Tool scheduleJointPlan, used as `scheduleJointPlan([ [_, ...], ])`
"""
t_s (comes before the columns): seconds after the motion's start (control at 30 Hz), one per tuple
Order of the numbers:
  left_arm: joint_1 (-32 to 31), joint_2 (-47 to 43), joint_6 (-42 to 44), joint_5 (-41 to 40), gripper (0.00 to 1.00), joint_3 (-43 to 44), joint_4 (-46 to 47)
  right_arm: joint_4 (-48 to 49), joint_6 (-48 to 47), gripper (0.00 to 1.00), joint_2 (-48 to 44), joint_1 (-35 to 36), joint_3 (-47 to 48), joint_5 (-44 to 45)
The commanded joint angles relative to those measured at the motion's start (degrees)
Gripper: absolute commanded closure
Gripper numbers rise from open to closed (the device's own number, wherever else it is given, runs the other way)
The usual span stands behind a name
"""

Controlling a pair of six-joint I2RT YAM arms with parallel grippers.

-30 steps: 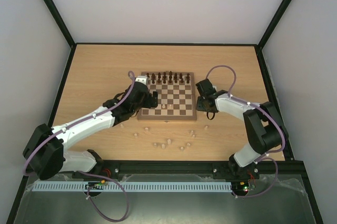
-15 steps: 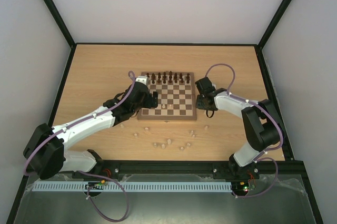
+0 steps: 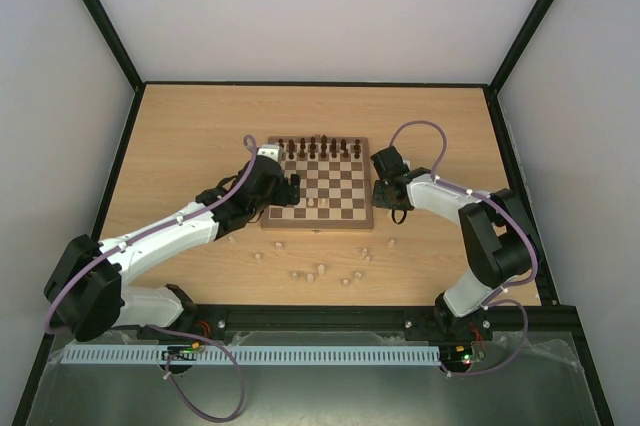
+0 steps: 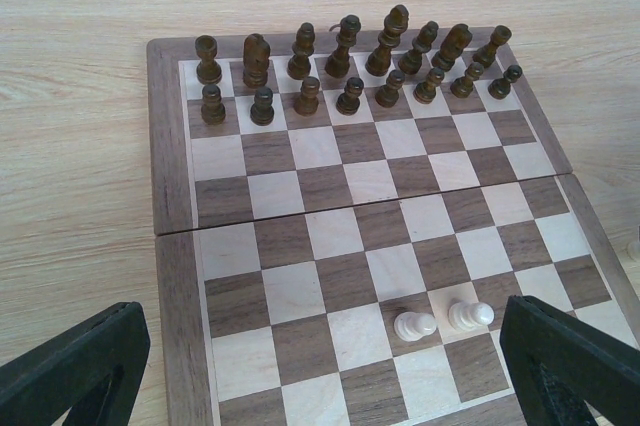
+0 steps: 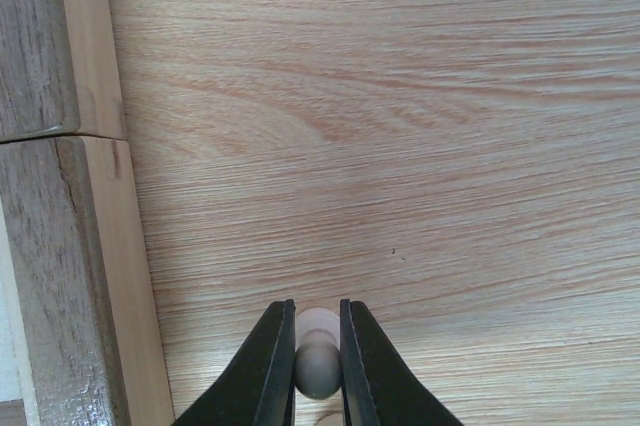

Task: Set up the chess pieces on the board
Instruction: Pick up the chess piece at the center of the board, then place the chess piece on the chessboard.

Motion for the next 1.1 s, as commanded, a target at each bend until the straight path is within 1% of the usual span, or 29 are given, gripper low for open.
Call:
scheduleJointPlan([
  [0.0, 0.57, 0.09, -0.2, 0.1, 0.01, -0.61, -0.25, -2.52, -0.1, 0.91, 0.26, -0.25, 1.16, 1.18],
  [0.27, 1.31, -0.55, -0.11, -0.31, 0.01, -0.86, -0.28, 0.13, -0.84, 0.91, -9.92, -0.17, -0.42, -3.4],
  [0.4, 1.62, -0.42, -0.11, -0.35, 0.01, -1.04, -0.27, -0.92, -2.54, 0.91, -11.8, 0.62, 1.62, -5.9],
  [0.5, 1.85, -0.38, -0.18, -0.51, 0.01, -1.0, -0.32, -1.6, -3.7, 0.9, -10.29, 2.73, 3.71, -6.53],
  [0.57, 1.96, -0.48, -0.22, -0.74, 0.01, -1.0, -0.34, -1.82, -4.18, 0.9, -8.81, 5.33, 5.02, -6.27],
  [0.77, 2.33, -0.64, -0.31, -1.04, 0.01, -1.18, -0.36, -1.98, -6.03, 0.89, -2.72, 11.44, 9.63, -6.22],
  [0.93, 2.42, -0.51, -0.27, -1.07, 0.01, -1.2, -0.36, -2.18, -6.65, 0.89, 1.6, 14.47, 12.09, -6.33],
  [1.07, 2.42, -0.44, -0.24, -1.06, 0.01, -1.16, -0.36, -2.96, -7.35, 0.88, 4.01, 16.69, 13.52, -4.76],
])
